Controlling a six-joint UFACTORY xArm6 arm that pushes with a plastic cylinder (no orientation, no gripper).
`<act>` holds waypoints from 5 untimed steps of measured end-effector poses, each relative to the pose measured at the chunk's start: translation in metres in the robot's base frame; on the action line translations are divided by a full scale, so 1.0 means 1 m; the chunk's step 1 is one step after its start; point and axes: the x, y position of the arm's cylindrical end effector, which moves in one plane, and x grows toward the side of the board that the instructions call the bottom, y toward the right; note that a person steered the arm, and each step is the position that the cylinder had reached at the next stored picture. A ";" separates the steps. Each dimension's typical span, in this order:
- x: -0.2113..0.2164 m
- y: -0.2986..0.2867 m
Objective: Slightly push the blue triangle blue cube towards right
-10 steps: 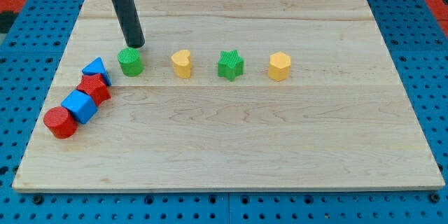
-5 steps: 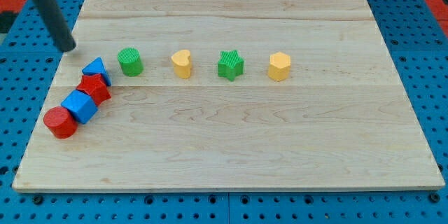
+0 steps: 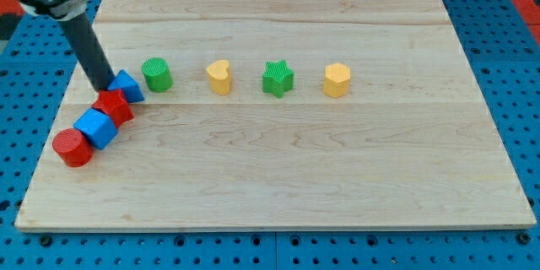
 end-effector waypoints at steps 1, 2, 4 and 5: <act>0.000 -0.023; 0.028 -0.029; 0.066 -0.030; 0.065 -0.040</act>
